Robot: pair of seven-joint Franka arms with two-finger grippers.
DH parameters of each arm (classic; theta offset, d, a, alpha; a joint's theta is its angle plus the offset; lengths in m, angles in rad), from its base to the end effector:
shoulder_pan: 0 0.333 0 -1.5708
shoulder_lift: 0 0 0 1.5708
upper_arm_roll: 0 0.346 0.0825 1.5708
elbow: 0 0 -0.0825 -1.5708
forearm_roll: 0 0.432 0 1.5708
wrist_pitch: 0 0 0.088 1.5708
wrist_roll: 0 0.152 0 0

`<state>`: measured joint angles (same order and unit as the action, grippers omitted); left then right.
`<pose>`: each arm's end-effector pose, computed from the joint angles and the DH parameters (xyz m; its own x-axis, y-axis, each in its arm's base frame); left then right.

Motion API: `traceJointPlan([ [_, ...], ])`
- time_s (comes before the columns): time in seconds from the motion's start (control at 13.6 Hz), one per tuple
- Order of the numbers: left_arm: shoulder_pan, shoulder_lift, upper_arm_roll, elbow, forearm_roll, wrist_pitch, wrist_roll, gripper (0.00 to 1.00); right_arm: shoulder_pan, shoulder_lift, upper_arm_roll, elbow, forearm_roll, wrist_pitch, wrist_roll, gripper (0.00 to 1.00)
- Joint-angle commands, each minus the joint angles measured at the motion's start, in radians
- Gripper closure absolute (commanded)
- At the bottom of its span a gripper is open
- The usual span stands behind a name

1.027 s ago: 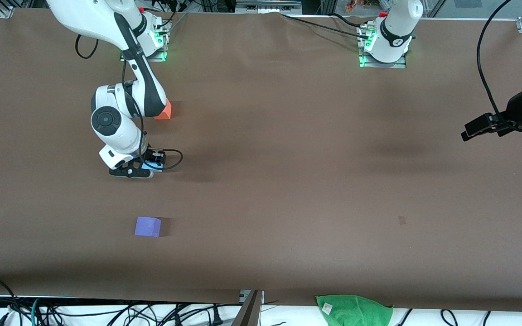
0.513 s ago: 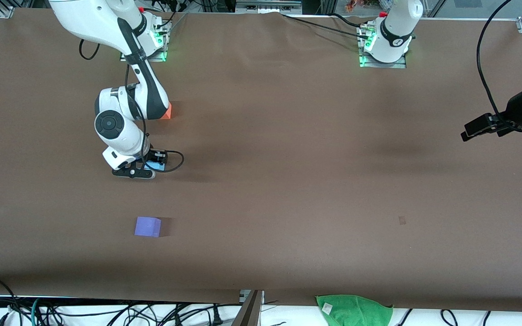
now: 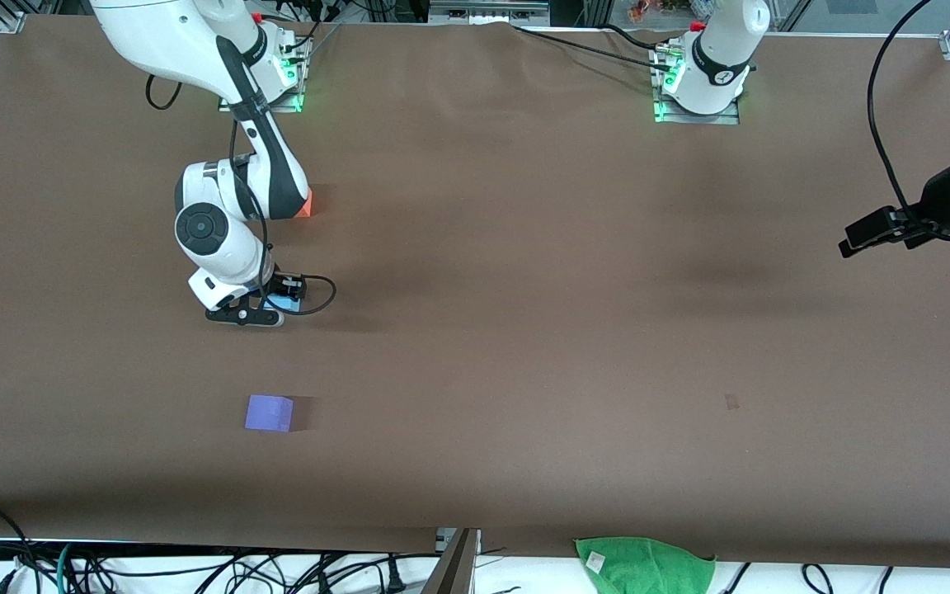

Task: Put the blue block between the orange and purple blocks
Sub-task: 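Carry the cube with the right gripper toward the orange and purple cubes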

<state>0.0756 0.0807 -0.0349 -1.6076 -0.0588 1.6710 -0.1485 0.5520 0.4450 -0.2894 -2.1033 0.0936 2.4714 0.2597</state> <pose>0.6340 0.0181 0.5493 0.9807 0.1936 -0.0263 0.1949 -0.9791 0.0579 0.5928 0.1555 0.1505 0.9982 -0.0503 -0.0335 -0.0475 -0.9956 0.0805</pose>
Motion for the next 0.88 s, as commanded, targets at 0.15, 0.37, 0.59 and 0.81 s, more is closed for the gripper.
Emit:
traceJointPlan([
  [0.15,-0.002,-0.001,-0.005,0.002,0.027,-0.001,-0.008,0.00,-0.006,-0.012,0.001,0.061,0.028,-0.044,-0.094,0.00],
  [0.37,-0.002,-0.001,-0.005,0.002,0.027,-0.001,-0.008,0.00,-0.007,-0.014,-0.019,0.217,0.025,-0.263,-0.115,0.00],
  [0.59,-0.002,-0.001,-0.005,0.002,0.027,-0.001,-0.008,0.00,-0.006,-0.015,-0.042,0.372,0.012,-0.467,-0.160,0.00],
  [0.81,-0.002,-0.001,-0.005,0.002,0.027,-0.001,-0.008,0.00,-0.007,-0.014,-0.088,0.543,0.009,-0.676,-0.242,0.00],
])
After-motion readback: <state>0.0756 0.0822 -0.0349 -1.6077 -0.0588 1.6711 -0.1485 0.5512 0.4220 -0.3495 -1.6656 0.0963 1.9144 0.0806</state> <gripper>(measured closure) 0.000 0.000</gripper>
